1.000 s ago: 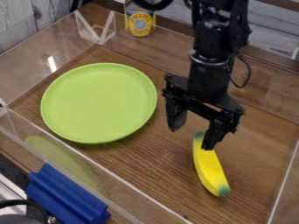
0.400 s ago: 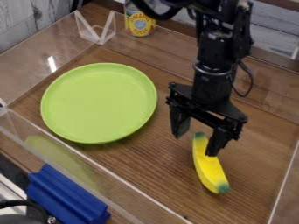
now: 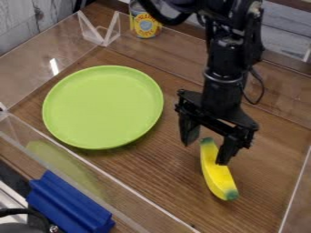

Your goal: Remove the banana from inside the green plate and put it on the table

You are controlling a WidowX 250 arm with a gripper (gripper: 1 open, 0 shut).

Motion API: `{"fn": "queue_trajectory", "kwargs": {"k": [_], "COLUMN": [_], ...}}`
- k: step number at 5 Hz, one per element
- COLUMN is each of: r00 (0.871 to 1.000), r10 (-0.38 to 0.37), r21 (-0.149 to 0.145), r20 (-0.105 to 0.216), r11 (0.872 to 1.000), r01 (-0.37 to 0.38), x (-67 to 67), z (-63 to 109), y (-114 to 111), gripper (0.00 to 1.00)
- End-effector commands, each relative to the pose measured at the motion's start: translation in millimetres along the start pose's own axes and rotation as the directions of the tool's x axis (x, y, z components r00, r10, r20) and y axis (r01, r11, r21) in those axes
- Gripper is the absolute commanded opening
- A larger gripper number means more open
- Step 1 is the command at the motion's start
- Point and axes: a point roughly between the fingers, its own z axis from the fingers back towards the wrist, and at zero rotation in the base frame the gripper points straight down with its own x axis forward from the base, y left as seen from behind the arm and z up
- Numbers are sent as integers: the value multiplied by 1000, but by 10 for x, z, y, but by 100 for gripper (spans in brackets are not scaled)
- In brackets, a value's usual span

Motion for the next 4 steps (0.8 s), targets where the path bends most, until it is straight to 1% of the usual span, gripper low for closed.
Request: {"fn": "queue_trajectory", "kwargs": {"k": [1,2,4], "r00": [999,1000,1000], "r10": [-12,-11,-7], "r21": [-3,-3,2], "r20": [30,29,23], "r11": [1000,1000,1000], "r01": [12,11,7], "x": [40,46,18], "z": [53,39,56], "y": [-34,-31,7], "gripper": [100,0,0]}}
